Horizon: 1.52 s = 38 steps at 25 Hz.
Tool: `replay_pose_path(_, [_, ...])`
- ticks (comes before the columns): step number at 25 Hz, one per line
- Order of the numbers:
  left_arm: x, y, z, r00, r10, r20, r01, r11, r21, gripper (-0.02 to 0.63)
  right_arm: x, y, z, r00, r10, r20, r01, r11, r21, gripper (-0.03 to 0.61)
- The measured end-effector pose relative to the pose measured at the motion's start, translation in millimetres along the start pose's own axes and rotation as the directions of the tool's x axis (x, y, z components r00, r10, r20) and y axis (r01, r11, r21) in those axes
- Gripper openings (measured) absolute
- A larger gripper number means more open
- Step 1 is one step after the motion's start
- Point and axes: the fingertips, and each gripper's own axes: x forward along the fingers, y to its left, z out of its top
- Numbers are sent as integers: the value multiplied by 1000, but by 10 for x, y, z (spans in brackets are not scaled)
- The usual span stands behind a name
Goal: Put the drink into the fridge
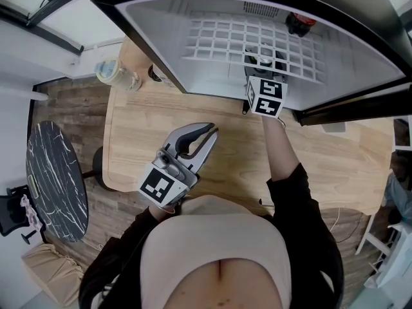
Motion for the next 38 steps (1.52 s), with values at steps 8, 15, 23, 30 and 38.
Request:
replay_pose_path(8, [18, -60, 27, 1000, -17, 15, 17, 1000, 9, 40, -220, -2, 18, 1000, -7, 15, 7, 999, 32, 345])
replay_pose_path(15, [32, -130, 66, 999, -28, 15, 28, 999, 16, 40, -387, 7, 10, 1000, -15, 23, 15, 999, 29, 344])
replay_pose_path(23, [11, -214, 119, 999, -38, 35, 38, 999, 22, 40, -710, 11, 92, 997, -58, 42, 56, 997, 49, 344])
replay_pose_path(30, [0, -291, 178, 997, -50, 57, 48, 998, 30, 40, -1008, 79, 137, 997, -59, 49, 55, 996, 76, 344])
replay_pose_path(38, [-8, -426, 247, 993, -74, 92, 69, 996, 47, 40, -1420, 139, 203, 997, -55, 54, 49, 993, 112, 342])
